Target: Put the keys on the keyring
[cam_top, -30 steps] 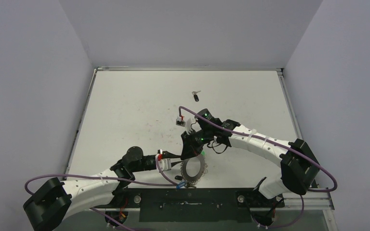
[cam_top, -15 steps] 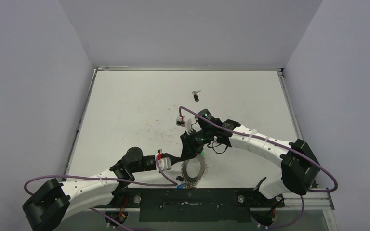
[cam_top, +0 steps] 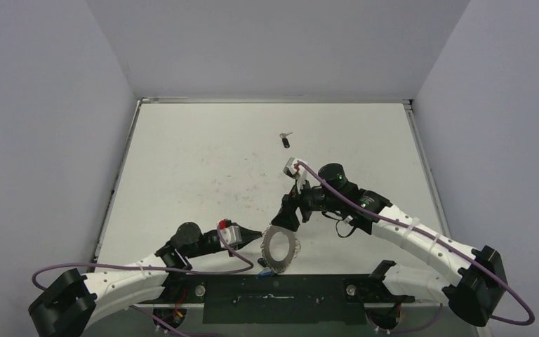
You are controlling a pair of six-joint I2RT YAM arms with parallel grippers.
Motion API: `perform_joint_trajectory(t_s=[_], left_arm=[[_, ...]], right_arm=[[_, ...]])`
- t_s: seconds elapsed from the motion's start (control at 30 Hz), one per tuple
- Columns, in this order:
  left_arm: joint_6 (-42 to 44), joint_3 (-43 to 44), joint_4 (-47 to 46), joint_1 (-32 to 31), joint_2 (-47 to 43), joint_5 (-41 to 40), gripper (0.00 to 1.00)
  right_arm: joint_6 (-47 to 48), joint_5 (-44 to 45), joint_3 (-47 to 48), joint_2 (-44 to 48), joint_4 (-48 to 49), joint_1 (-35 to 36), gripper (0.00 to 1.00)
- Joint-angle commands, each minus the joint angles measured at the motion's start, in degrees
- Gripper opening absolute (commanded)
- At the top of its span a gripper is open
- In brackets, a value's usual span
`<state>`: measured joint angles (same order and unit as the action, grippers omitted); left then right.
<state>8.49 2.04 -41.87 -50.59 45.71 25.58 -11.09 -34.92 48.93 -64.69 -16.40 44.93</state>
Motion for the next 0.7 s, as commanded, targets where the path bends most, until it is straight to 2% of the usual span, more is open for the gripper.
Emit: perform_joint_trajectory(t_s=[0.0, 0.1, 0.17, 0.23, 0.4, 0.67], left_arm=[[-5.2, -0.4, -5.5, -0.5, -1.4, -3.1, 0.00], [-7.3, -0.4, -5.3, -0.6, -1.6, -4.4, 0.00], [-8.0, -0.5, -4.8, -0.6, -1.6, -5.0, 0.00], [-8.2, -0.5, -4.6, -0.7, -1.4, -5.3, 0.00], [-8.2, -0.5, -4.5, -0.8, -0.7, -5.7, 0.00], [-8.2, -0.2, -4.8, -1.1, 0.1, -5.7, 0.00]], right_arm=[[4.9, -3.1, -7.7, 4.0, 13.2, -0.2, 0.70], [4.2, -9.4, -14.6, 6.4, 24.8, 0.0, 0.71], [2.6, -9.9, -18.8, 7.3, 31.5, 0.2, 0.70], [2.7, -9.9, -21.5, 7.2, 35.2, 0.3, 0.66], [5.7, -9.0, -24.4, 5.6, 39.3, 3.0, 0.37], [10.3, 0.8, -25.5, 3.2, 40.4, 11.2, 0.28]])
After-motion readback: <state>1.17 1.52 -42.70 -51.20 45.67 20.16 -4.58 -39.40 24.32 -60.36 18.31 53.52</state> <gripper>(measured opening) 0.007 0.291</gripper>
